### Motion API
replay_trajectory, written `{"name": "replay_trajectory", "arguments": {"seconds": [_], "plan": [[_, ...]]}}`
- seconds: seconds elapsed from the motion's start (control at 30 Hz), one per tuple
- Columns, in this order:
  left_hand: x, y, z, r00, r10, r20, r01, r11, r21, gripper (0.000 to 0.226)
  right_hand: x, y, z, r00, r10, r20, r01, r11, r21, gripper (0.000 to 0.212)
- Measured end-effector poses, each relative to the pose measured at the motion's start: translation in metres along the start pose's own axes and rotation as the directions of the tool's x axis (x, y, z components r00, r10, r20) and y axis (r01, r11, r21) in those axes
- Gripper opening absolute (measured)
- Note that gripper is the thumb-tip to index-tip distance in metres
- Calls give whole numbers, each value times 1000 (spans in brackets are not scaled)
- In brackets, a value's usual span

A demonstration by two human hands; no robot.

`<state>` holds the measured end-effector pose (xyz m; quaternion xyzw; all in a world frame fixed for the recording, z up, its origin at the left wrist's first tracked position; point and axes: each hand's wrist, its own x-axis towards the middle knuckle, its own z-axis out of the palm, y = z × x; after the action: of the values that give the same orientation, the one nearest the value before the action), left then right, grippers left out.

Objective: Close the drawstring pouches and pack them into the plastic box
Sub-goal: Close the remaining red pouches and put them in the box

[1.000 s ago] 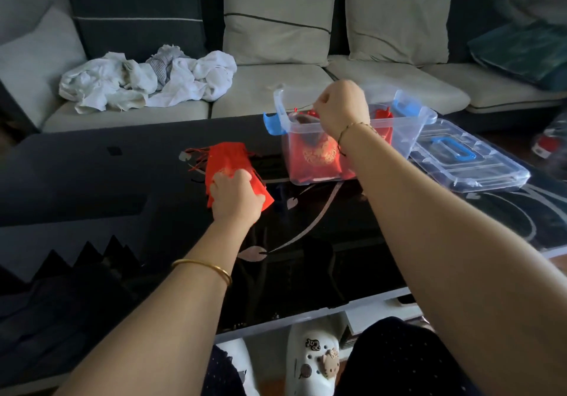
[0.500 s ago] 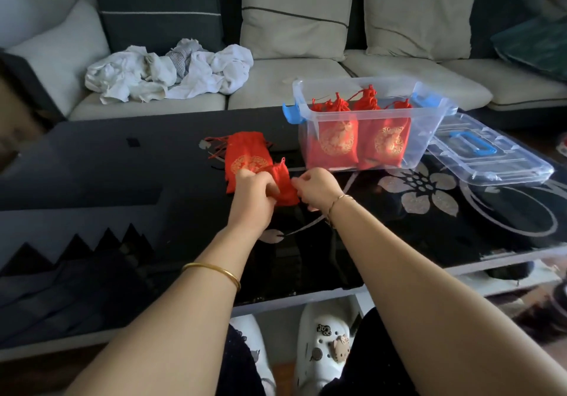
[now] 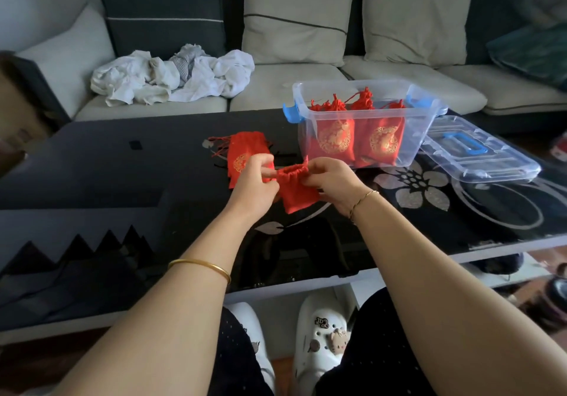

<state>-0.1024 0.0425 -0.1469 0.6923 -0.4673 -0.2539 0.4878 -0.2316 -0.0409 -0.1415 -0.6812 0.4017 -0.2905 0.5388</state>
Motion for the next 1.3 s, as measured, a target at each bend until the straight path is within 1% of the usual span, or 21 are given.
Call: {"name": "replay_trajectory", "arguments": {"seconds": [0.1, 0.13, 0.2, 0.27, 0.4, 0.43, 0.53, 0.6, 0.73, 0.87, 0.97, 1.03, 1.1, 1.17, 1.23, 1.27, 1.3], "plan": [[-1, -2, -3, 998, 59, -11, -56, 981, 188, 19, 4, 6, -6, 997, -65, -50, 55, 982, -179, 26], [-2, -2, -4, 996, 85, -21, -77, 965, 249, 14, 4, 7, -9, 996, -79, -51, 65, 970, -234, 25], [-2, -2, -7, 990, 135, -41, -113, 931, 346, 12, 5, 11, -16, 994, -95, -51, 72, 937, -342, 21], [-1, -4, -12, 987, 152, -61, -110, 892, 439, 13, 5, 15, -24, 991, -111, -72, 71, 905, -420, 14], [1, -5, -18, 978, 172, -122, -63, 790, 610, 19, 4, 21, -35, 985, -132, -110, 61, 866, -496, 5], [1, -4, -19, 974, 177, -140, -47, 765, 642, 20, 3, 21, -38, 984, -134, -118, 60, 869, -492, 3], [2, -3, -23, 962, 190, -197, 1, 717, 697, 20, 2, 20, -43, 983, -118, -140, 47, 901, -431, 9], [3, -3, -26, 955, 180, -237, 40, 711, 702, 21, 1, 18, -44, 981, -107, -162, 35, 919, -392, 11], [5, -7, -33, 947, 135, -291, 105, 727, 678, 20, 0, 17, -45, 945, -193, -264, 50, 883, -468, 17], [5, -9, -40, 929, 114, -352, 155, 743, 651, 18, 1, 13, -45, 921, -232, -312, 68, 886, -458, 20], [5, -10, -44, 917, 94, -387, 185, 760, 623, 18, 2, 12, -45, 914, -181, -363, 45, 935, -353, 17], [4, -11, -45, 909, 79, -409, 207, 767, 608, 24, 1, 11, -44, 913, -145, -381, 29, 956, -293, 12], [5, -11, -46, 894, 67, -443, 228, 783, 579, 32, 0, 10, -45, 915, -147, -376, 29, 953, -302, 5], [5, -12, -46, 883, 54, -466, 237, 805, 544, 39, -1, 9, -44, 918, -138, -372, 25, 956, -293, 12], [5, -11, -46, 877, 39, -479, 241, 827, 508, 36, -2, 7, -44, 910, -81, -405, -7, 977, -211, 22], [5, -9, -44, 878, 19, -478, 248, 836, 489, 34, -2, 6, -44, 905, -11, -425, -39, 993, -108, 25], [4, -6, -42, 876, -35, -481, 262, 871, 415, 35, -2, 5, -44, 900, 99, -425, -86, 995, 50, 27]]}}
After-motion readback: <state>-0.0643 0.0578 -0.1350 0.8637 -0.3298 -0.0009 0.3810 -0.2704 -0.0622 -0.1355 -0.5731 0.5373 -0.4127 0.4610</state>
